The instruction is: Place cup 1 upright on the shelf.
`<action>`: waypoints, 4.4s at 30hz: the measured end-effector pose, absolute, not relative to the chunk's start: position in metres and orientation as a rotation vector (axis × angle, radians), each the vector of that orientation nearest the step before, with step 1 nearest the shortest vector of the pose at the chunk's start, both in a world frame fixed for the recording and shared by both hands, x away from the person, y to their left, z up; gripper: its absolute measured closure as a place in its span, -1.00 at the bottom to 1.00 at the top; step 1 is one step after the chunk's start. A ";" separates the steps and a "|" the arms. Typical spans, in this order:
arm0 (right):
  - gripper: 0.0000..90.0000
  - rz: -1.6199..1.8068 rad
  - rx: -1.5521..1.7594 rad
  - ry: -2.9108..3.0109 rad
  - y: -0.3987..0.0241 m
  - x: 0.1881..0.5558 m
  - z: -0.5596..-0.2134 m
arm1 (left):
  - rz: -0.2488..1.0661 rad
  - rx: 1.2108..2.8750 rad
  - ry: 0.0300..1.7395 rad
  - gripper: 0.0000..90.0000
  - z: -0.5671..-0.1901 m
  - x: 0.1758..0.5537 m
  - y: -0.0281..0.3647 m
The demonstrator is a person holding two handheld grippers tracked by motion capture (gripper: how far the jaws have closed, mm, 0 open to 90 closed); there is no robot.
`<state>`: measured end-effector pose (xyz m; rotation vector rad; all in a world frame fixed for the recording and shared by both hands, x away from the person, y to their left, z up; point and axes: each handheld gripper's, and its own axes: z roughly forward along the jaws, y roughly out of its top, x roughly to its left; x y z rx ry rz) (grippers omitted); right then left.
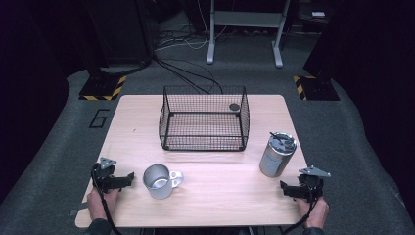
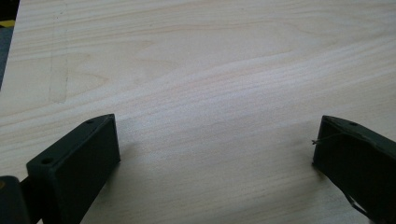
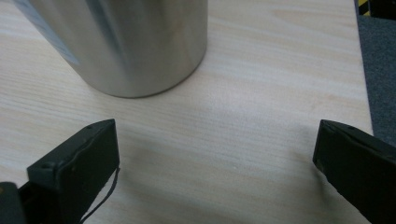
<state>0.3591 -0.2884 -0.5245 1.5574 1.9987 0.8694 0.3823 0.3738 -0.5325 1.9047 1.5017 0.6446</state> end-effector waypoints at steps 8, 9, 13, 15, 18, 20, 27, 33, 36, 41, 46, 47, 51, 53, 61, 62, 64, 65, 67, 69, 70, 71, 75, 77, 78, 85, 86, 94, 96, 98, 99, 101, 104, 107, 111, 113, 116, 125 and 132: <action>-1.00 0.977 1.548 1.989 -0.285 0.356 -0.495 | 0.645 1.904 1.501 -1.00 -0.533 0.382 0.374; -1.00 0.987 1.542 1.996 -0.284 0.356 -0.491 | 0.643 1.905 1.502 -1.00 -0.533 0.382 0.374; -1.00 1.018 1.505 2.013 -0.279 0.356 -0.474 | 0.641 1.905 1.503 -1.00 -0.532 0.382 0.374; -1.00 1.037 1.488 2.020 -0.277 0.356 -0.467 | 0.641 1.906 1.503 -1.00 -0.532 0.382 0.374; -1.00 1.056 1.475 2.034 -0.274 0.356 -0.455 | 0.641 1.905 1.503 -1.00 -0.533 0.382 0.374; -1.00 1.065 1.465 2.035 -0.273 0.356 -0.453 | 0.638 1.901 1.506 -1.00 -0.532 0.382 0.373; -1.00 1.077 1.439 2.050 -0.270 0.362 -0.435 | 0.639 1.898 1.507 -1.00 -0.533 0.383 0.373; -1.00 1.080 1.409 2.060 -0.266 0.367 -0.422 | 0.638 1.899 1.506 -1.00 -0.533 0.383 0.373; -1.00 1.087 1.402 2.066 -0.264 0.371 -0.416 | 0.638 1.899 1.505 -1.00 -0.533 0.383 0.373; -1.00 1.078 1.387 2.065 -0.262 0.379 -0.411 | 0.642 1.894 1.504 -1.00 -0.533 0.383 0.373; -1.00 1.083 1.375 2.064 -0.261 0.386 -0.405 | 0.642 1.896 1.502 -1.00 -0.533 0.383 0.373; -1.00 1.080 1.369 2.072 -0.261 0.388 -0.404 | 0.642 1.896 1.502 -1.00 -0.533 0.383 0.373; -1.00 1.089 1.364 2.080 -0.259 0.395 -0.402 | 0.642 1.896 1.502 -1.00 -0.533 0.383 0.373; -1.00 1.095 1.363 2.082 -0.257 0.397 -0.403 | 0.642 1.898 1.502 -1.00 -0.533 0.383 0.373; -1.00 1.136 1.358 2.070 -0.251 0.401 -0.409 | 0.642 1.897 1.502 -1.00 -0.533 0.383 0.373; -1.00 1.135 1.359 2.069 -0.250 0.402 -0.411 | 0.642 1.898 1.501 -1.00 -0.533 0.383 0.373; -1.00 1.144 1.370 2.054 -0.249 0.403 -0.413 | 0.642 1.898 1.501 -1.00 -0.533 0.383 0.373; -1.00 1.150 1.371 2.044 -0.249 0.404 -0.415 | 0.642 1.899 1.500 -1.00 -0.533 0.383 0.373; -1.00 1.162 1.374 2.022 -0.248 0.404 -0.417 | 0.637 1.904 1.498 -1.00 -0.533 0.383 0.373; -1.00 1.175 1.379 2.007 -0.247 0.406 -0.420 | 0.638 1.905 1.497 -1.00 -0.533 0.383 0.373; -1.00 1.170 1.384 1.999 -0.246 0.406 -0.421 | 0.638 1.905 1.496 -1.00 -0.533 0.383 0.373; -1.00 1.164 1.386 1.987 -0.245 0.406 -0.422 | 0.636 1.908 1.497 -1.00 -0.532 0.383 0.373; -0.98 1.164 1.371 1.960 -0.242 0.406 -0.424 | 0.637 1.909 1.496 -1.00 -0.532 0.383 0.373; -0.98 1.162 1.354 1.951 -0.242 0.405 -0.424 | 0.638 1.910 1.494 -1.00 -0.532 0.383 0.373; -0.98 1.163 1.349 1.950 -0.241 0.406 -0.424 | 0.630 1.915 1.491 -0.99 -0.532 0.382 0.373; -0.97 1.171 1.353 1.935 -0.240 0.407 -0.425 | 0.634 1.916 1.485 -0.99 -0.532 0.382 0.373; -0.97 1.169 1.353 1.932 -0.240 0.406 -0.425 | 0.634 1.918 1.484 -0.99 -0.532 0.382 0.373; -0.94 1.139 1.318 1.922 -0.237 0.404 -0.425 | 0.643 1.911 1.483 -0.99 -0.533 0.382 0.372; -0.93 1.128 1.315 1.927 -0.237 0.404 -0.424 | 0.642 1.913 1.485 -0.99 -0.533 0.382 0.372; -0.93 1.125 1.308 1.928 -0.237 0.403 -0.423 | 0.642 1.915 1.487 -0.99 -0.532 0.382 0.372; -0.93 1.123 1.299 1.930 -0.237 0.403 -0.423 | 0.642 1.914 1.487 -0.99 -0.532 0.382 0.372; -0.93 1.126 1.296 1.933 -0.236 0.402 -0.423 | 0.643 1.914 1.484 -0.99 -0.532 0.382 0.372; -0.93 1.143 1.297 1.932 -0.237 0.402 -0.423 | 0.641 1.915 1.484 -0.99 -0.533 0.382 0.373; -0.93 1.148 1.298 1.926 -0.239 0.401 -0.421 | 0.628 1.924 1.484 -0.99 -0.532 0.382 0.373; -0.93 1.146 1.288 1.923 -0.238 0.398 -0.415 | 0.641 1.913 1.483 -0.99 -0.533 0.382 0.373; -0.93 1.149 1.277 1.922 -0.238 0.397 -0.412 | 0.641 1.914 1.485 -0.99 -0.533 0.382 0.373; -0.93 1.138 1.272 1.926 -0.237 0.397 -0.408 | 0.641 1.915 1.484 -0.99 -0.532 0.382 0.373; -0.93 1.128 1.244 1.959 -0.232 0.392 -0.395 | 0.641 1.914 1.484 -0.99 -0.533 0.382 0.373; -0.93 1.130 1.232 1.975 -0.229 0.391 -0.386 | 0.643 1.910 1.483 -0.99 -0.533 0.382 0.372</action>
